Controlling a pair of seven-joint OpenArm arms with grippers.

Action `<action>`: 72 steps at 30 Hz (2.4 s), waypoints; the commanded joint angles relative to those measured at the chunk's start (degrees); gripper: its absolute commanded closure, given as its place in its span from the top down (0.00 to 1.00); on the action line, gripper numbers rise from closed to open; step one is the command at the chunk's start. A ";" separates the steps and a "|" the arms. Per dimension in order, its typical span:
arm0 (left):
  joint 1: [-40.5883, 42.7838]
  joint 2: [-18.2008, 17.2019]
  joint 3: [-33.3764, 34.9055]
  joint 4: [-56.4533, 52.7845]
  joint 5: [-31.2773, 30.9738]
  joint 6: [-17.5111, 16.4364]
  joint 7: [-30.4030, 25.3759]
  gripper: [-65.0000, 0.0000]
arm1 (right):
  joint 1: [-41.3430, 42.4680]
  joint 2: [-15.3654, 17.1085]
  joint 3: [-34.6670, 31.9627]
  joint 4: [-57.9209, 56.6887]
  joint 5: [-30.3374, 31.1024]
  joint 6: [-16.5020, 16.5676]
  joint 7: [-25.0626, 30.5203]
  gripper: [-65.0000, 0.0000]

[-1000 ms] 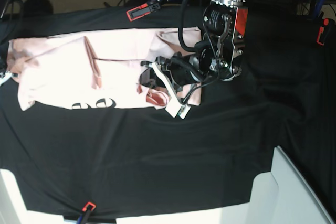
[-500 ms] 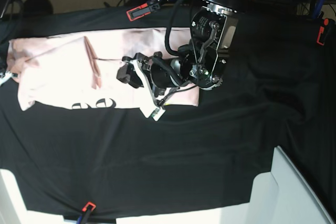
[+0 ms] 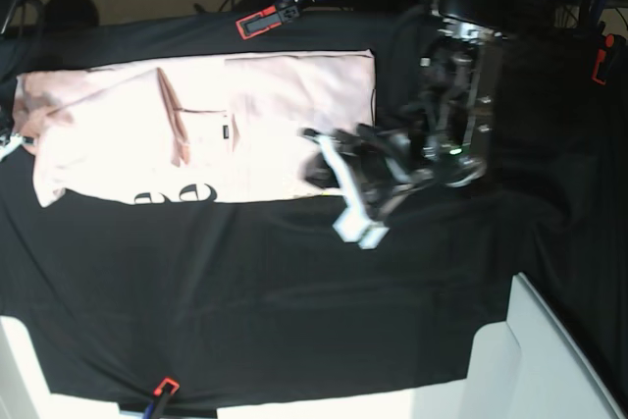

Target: Fold the T-shirt properly

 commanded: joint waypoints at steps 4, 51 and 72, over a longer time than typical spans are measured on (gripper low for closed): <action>5.08 -0.75 -12.29 2.27 -1.07 -0.48 -0.41 0.00 | 0.67 1.47 0.65 1.00 0.07 -0.25 1.22 0.00; 14.05 -5.58 -30.22 2.54 18.45 -0.65 -0.68 0.00 | 7.70 9.38 12.87 -22.30 29.52 18.96 -15.48 0.73; 14.49 -5.67 -30.22 2.62 18.71 -0.74 -0.68 0.00 | 8.32 11.58 9.61 -35.57 29.17 18.96 -8.36 0.74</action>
